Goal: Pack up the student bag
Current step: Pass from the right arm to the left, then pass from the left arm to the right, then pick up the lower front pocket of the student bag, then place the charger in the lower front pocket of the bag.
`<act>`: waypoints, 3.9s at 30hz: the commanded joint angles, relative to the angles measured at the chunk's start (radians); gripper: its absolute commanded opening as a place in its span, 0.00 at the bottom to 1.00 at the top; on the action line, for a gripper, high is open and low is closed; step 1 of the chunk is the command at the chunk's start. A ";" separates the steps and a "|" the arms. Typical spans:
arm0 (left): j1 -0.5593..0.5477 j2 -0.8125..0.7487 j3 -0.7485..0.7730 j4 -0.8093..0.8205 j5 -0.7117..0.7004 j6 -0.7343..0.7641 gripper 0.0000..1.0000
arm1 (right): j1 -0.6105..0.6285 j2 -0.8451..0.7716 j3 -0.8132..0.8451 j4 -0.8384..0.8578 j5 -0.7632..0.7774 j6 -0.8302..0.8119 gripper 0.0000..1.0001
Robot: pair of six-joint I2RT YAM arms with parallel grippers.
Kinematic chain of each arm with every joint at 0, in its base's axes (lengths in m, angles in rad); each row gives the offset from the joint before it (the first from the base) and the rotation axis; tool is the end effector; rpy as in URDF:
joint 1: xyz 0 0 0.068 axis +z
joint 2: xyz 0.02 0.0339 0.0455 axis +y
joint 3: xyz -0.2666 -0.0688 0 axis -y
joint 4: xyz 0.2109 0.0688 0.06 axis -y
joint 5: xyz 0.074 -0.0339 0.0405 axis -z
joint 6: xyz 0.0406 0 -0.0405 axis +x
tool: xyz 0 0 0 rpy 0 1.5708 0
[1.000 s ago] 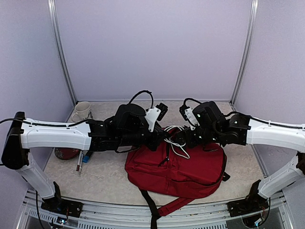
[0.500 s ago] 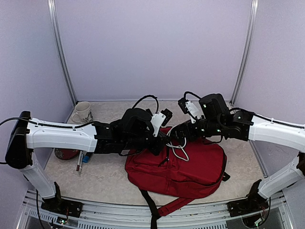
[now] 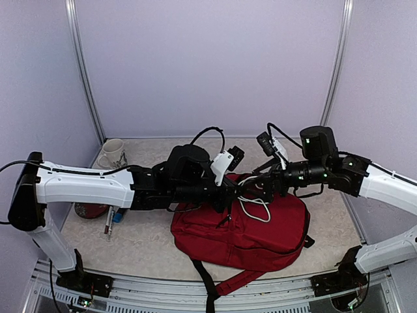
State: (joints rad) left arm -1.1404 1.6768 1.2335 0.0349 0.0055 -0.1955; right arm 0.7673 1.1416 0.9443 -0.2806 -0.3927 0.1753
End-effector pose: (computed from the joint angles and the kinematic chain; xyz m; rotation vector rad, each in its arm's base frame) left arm 0.1540 -0.3360 0.2968 0.9525 1.8555 -0.8531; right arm 0.1523 0.1685 0.3221 -0.8724 1.9727 0.9709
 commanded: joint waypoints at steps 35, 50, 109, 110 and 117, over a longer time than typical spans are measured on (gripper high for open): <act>0.045 -0.059 -0.007 -0.091 -0.084 0.009 0.63 | -0.123 0.065 -0.166 0.012 -0.005 0.267 0.00; 0.065 0.118 0.142 -0.307 -0.252 -0.009 0.45 | -0.191 0.115 -0.190 0.031 -0.117 0.405 0.00; 0.095 -0.008 0.017 -0.085 -0.141 0.058 0.00 | -0.092 0.221 0.055 -0.169 0.135 0.188 0.65; 0.096 -0.008 0.019 -0.089 -0.141 0.057 0.00 | -0.093 0.227 0.051 -0.156 0.162 0.187 0.66; 0.094 -0.014 0.017 -0.089 -0.140 0.065 0.00 | -0.102 0.317 0.058 -0.124 0.163 0.161 0.33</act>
State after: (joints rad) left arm -1.0588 1.6981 1.2568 -0.0883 -0.1284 -0.1337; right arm 0.6743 1.4200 1.0058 -0.4545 -0.2237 0.3573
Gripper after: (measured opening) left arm 0.011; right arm 0.366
